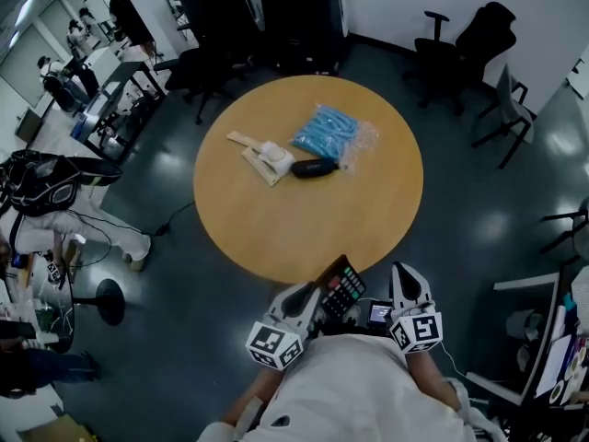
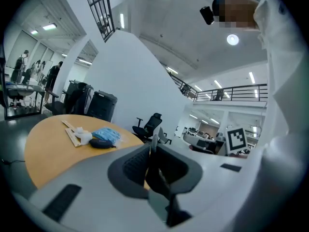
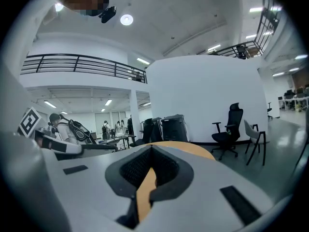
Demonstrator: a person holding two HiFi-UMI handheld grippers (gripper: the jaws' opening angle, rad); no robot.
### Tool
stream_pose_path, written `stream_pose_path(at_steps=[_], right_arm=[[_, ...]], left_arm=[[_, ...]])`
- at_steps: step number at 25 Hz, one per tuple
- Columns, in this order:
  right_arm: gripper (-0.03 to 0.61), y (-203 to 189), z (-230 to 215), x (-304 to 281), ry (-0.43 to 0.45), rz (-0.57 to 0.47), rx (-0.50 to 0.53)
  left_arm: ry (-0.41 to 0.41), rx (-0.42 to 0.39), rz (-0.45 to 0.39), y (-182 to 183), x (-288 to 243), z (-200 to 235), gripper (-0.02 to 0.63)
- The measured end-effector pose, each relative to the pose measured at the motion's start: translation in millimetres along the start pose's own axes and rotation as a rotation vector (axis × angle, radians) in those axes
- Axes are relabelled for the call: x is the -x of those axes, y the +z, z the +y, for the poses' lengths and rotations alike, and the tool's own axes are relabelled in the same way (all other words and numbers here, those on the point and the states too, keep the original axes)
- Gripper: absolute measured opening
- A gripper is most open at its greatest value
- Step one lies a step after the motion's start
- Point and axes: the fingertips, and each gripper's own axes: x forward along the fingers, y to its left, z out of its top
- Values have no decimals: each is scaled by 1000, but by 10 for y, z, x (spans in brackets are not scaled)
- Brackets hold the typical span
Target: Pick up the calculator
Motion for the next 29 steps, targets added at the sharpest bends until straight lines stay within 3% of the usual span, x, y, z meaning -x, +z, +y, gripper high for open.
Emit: stream_pose_path(at_steps=[29], right_arm=[[14,-94,62,89,-17,27,30]], left_arm=[[54,-24,-40,8,25,71,52]])
